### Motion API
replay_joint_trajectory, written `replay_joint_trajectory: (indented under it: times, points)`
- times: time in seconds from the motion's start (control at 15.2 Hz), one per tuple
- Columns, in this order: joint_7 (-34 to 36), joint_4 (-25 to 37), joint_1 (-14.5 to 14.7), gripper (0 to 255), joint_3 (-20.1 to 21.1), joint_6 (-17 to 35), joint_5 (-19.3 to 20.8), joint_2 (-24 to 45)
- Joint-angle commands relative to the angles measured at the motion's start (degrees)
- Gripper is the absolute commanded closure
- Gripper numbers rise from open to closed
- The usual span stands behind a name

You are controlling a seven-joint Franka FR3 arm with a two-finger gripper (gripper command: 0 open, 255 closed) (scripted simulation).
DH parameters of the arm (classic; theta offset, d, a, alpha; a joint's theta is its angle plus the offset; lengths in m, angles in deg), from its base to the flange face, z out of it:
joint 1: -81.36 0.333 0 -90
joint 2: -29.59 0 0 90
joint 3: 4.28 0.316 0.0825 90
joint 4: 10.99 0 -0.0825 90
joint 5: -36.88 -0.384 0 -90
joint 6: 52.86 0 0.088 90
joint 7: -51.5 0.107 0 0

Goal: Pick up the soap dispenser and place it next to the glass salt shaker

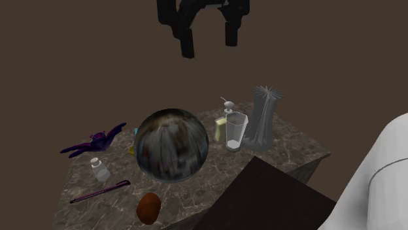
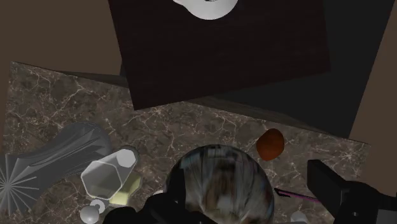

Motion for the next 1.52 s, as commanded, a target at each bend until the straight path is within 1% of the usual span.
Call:
replay_joint_trajectory:
  times: [0.0,0.4,0.73,1.12,1.45]
  points:
    - [0.0,0.0,0.0,0,0.0,0.0,0.0,0.0]
    - [-4.02,-3.25,-2.23,0,-4.82,9.82,4.15,6.34]
    - [-7.15,-3.9,-3.95,0,-8.85,18.18,6.93,13.67]
    - [-11.0,-2.16,-5.55,0,-13.56,27.85,8.76,24.5]
    - [-14.74,1.33,-6.54,0,-17.12,35.08,8.31,34.75]
